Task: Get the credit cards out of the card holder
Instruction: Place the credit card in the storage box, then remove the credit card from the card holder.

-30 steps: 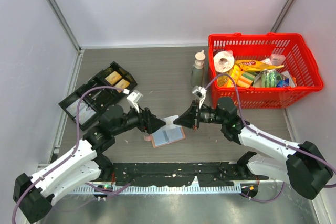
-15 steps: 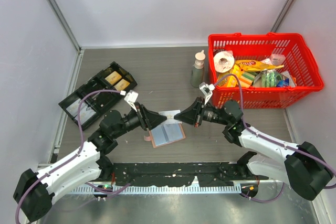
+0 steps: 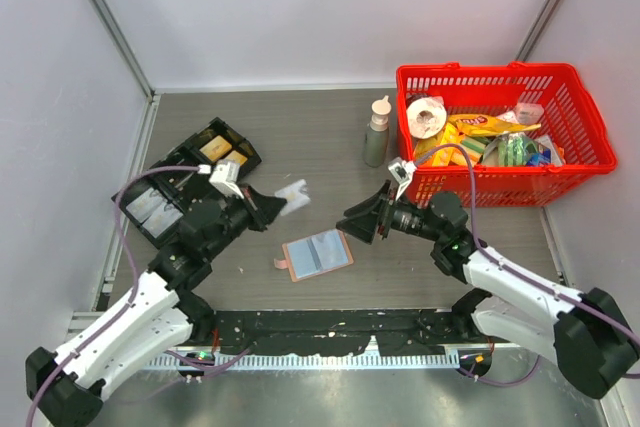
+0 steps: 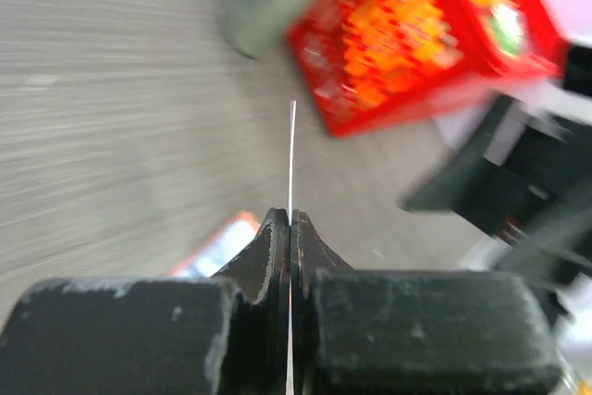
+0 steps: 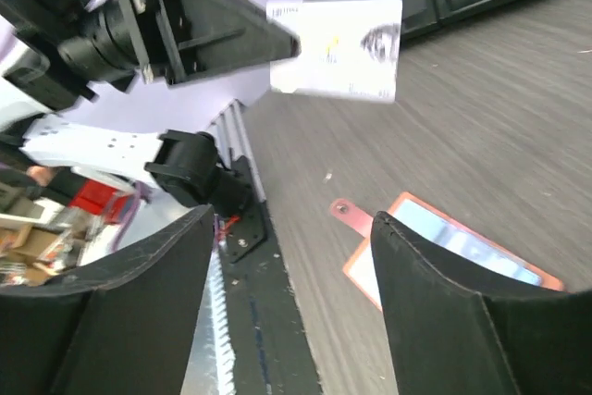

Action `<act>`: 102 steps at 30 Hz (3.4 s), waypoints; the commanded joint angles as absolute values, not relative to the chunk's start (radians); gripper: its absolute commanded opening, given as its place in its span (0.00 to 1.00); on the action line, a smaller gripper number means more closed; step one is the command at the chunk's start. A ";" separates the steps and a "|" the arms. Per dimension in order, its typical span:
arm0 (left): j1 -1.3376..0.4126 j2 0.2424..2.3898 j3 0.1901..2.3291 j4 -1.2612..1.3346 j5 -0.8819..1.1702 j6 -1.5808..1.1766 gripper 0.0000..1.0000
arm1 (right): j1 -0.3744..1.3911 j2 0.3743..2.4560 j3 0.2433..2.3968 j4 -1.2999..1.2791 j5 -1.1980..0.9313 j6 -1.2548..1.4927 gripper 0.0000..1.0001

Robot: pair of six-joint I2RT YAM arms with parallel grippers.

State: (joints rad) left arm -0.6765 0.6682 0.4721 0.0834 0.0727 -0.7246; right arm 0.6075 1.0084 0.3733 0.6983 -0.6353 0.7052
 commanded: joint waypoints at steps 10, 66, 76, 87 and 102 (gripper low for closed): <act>-0.030 0.653 0.759 -0.693 -0.411 -0.508 0.00 | 0.606 0.787 0.443 0.255 -0.469 0.387 0.78; 0.097 0.800 0.850 -0.637 0.041 -0.541 0.81 | 0.660 0.936 0.549 0.038 -0.319 0.348 0.77; -0.516 0.701 0.621 -0.410 0.009 -0.900 0.70 | 0.808 1.187 0.656 0.006 -0.152 0.344 0.64; -0.854 1.021 0.549 -0.137 -0.149 -0.999 0.49 | 0.822 1.354 0.675 -0.006 -0.166 0.451 0.53; -0.885 1.127 0.483 -0.212 -0.222 -1.011 0.27 | 0.834 1.473 0.684 0.060 -0.196 0.472 0.39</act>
